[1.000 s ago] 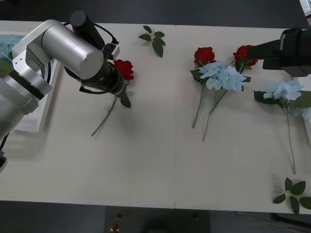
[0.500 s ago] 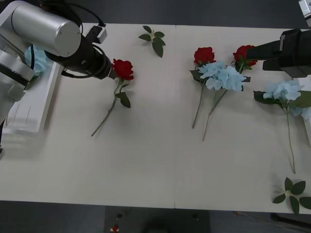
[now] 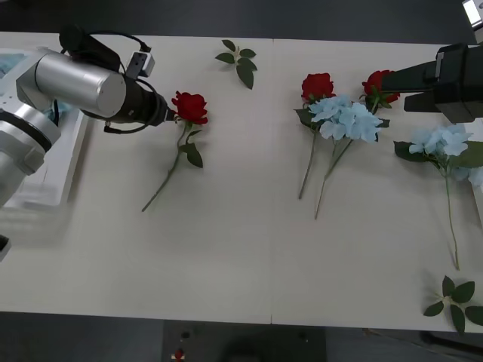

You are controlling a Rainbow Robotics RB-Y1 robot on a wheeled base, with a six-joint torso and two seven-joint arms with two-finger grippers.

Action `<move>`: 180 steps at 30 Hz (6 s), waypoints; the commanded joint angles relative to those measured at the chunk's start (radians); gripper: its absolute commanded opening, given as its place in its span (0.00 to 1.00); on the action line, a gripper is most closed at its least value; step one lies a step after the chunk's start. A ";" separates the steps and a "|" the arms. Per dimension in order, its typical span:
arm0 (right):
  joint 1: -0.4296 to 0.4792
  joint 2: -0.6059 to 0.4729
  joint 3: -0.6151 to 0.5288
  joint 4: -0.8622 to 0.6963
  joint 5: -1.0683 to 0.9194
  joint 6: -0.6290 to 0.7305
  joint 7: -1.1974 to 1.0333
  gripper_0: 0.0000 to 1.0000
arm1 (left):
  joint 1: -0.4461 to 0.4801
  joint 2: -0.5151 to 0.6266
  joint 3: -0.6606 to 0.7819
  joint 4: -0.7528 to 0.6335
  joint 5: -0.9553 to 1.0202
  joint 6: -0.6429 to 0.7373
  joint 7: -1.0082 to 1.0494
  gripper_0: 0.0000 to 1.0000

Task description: Put the red flowers into the right box and the blue flowers into the left box

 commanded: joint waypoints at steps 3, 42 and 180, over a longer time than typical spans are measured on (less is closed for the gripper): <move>0.016 -0.037 -0.007 -0.008 -0.011 0.000 0.032 0.89 | -0.010 -0.033 -0.041 0.030 -0.003 -0.111 -0.001 1.00; 0.046 -0.048 -0.008 -0.020 -0.027 0.004 0.060 0.89 | -0.002 -0.121 -0.143 0.131 -0.176 -0.213 0.068 0.94; 0.190 0.115 0.170 -0.184 -0.290 -0.293 0.308 1.00 | 0.196 -0.147 0.428 -0.510 1.126 0.094 -0.638 0.00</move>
